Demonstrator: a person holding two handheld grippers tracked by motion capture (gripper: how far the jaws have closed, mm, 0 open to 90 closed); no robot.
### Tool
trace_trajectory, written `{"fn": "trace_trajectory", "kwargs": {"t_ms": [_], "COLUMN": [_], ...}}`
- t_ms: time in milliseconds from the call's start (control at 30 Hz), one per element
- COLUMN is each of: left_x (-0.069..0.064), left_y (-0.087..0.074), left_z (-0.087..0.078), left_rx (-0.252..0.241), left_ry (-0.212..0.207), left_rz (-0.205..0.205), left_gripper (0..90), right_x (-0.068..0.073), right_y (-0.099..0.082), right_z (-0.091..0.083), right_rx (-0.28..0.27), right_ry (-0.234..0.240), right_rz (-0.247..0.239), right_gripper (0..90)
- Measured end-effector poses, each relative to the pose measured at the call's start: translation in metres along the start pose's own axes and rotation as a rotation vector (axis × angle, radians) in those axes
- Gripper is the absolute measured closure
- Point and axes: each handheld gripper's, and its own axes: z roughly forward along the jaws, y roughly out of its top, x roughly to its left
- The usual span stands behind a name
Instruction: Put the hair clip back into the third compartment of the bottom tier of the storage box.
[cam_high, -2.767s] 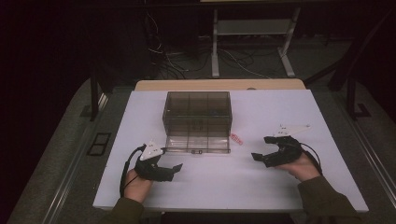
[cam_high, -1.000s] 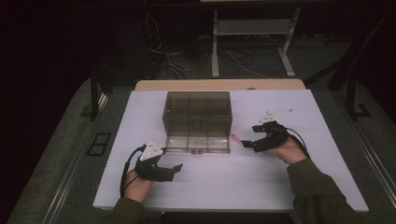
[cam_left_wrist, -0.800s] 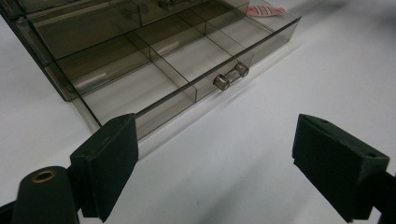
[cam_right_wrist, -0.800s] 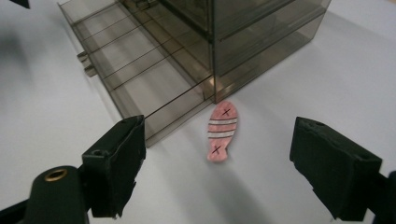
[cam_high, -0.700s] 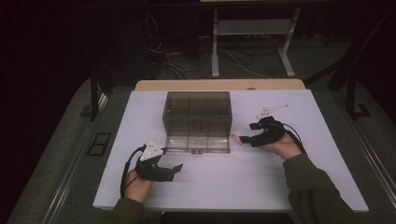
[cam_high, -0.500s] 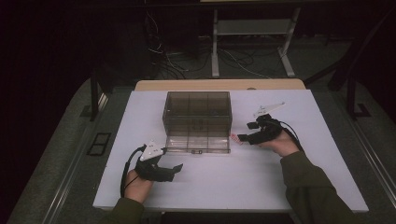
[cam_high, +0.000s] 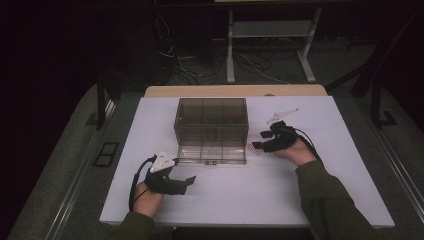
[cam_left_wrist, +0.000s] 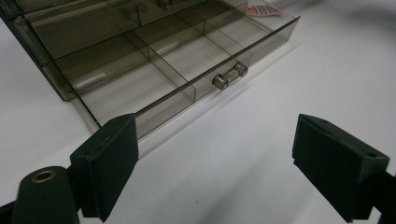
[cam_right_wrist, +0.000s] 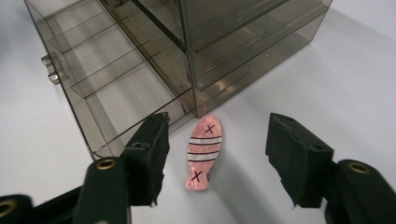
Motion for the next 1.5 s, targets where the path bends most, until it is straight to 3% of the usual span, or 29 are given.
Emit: {"fn": "trace_trajectory", "kwargs": {"t_ms": [533,1500], "left_x": [-0.001,-0.001], "left_y": [0.000,0.000], "left_z": [0.000,0.000], "left_rx": [0.001,0.006], "left_ry": [0.000,-0.002], "left_rz": [0.004,0.003], "left_gripper": [13.6,13.6], "right_x": [0.003,0.009], "right_y": [-0.002,-0.008], "right_z": [0.011,0.034], "right_rx": [0.028,0.077], "right_ry": [0.004,-0.035], "right_rz": [-0.003,-0.026], "right_gripper": [54.5,60.9]}}
